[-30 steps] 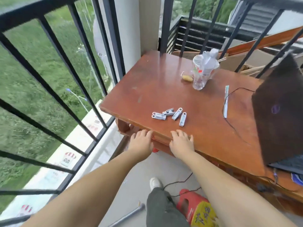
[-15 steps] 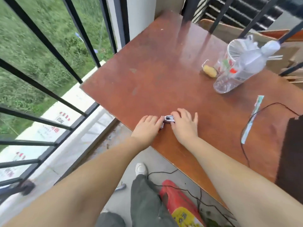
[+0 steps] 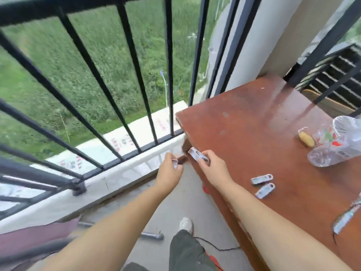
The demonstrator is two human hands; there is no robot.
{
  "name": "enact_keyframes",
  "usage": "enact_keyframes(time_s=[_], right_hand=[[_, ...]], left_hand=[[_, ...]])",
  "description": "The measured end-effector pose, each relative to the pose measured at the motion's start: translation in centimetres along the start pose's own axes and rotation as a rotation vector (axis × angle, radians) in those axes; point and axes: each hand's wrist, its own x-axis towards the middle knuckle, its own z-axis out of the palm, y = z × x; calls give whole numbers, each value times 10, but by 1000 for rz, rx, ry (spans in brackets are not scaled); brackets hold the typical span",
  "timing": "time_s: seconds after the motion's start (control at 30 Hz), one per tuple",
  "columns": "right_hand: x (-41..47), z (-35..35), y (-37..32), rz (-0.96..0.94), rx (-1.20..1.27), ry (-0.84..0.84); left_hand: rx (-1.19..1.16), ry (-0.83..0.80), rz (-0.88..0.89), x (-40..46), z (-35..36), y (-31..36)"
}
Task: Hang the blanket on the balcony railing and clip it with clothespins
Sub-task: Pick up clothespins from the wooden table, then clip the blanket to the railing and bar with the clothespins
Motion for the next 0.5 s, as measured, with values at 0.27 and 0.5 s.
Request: enact_keyframes(time_s=[0.27,0.5], right_hand=[[-95,131,-169,-177,474,-525],[-179,165,-279,-441,630,-813]], left_hand=[[-408,321,-88,-110,-194,-71],[-375,630,58,-206,-294,-100]])
